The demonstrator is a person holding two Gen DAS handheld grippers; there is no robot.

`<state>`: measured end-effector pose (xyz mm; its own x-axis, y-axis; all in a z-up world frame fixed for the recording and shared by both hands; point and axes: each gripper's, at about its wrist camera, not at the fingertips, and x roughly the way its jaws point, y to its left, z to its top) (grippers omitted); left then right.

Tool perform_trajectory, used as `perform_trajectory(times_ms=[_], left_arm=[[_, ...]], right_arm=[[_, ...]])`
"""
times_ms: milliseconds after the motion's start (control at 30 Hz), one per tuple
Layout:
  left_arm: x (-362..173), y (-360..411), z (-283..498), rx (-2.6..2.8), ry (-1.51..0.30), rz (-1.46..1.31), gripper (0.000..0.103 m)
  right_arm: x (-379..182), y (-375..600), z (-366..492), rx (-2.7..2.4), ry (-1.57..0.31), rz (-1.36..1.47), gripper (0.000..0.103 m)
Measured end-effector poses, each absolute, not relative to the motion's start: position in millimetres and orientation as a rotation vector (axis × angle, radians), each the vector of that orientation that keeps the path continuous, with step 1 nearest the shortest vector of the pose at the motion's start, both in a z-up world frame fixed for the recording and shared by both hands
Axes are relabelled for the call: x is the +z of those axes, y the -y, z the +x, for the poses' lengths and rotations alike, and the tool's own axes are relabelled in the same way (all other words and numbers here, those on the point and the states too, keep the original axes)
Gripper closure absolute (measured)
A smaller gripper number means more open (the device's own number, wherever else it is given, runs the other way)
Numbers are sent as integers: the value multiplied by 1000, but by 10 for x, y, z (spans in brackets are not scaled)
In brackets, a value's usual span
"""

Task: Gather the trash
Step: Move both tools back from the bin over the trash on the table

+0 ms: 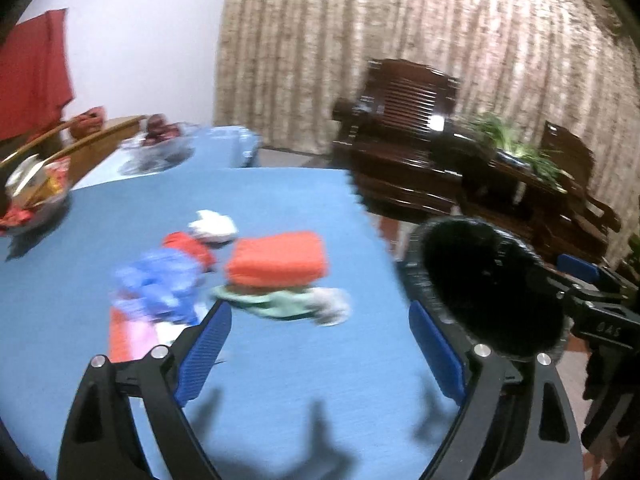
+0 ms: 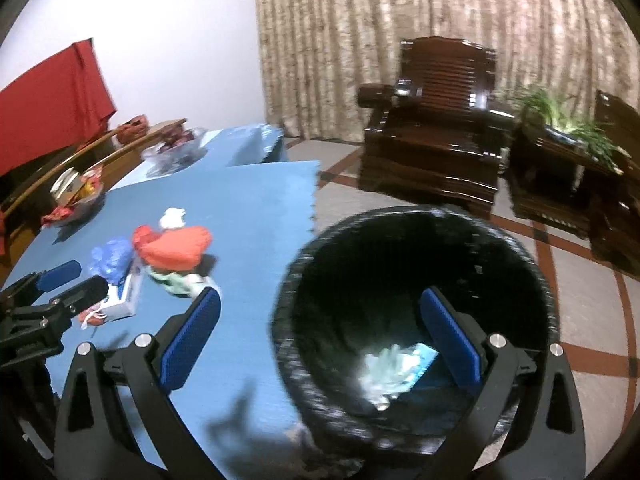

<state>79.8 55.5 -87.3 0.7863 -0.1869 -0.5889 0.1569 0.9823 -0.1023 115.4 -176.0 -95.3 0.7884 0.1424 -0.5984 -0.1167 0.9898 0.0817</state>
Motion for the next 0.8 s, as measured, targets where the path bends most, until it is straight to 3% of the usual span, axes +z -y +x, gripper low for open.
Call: perform_trajectory(times_ms=[800], left_arm=[[-1077, -1516, 1066, 34, -620, -72, 20]], right_arm=[[-1200, 631, 1948, 335, -683, -30, 7]])
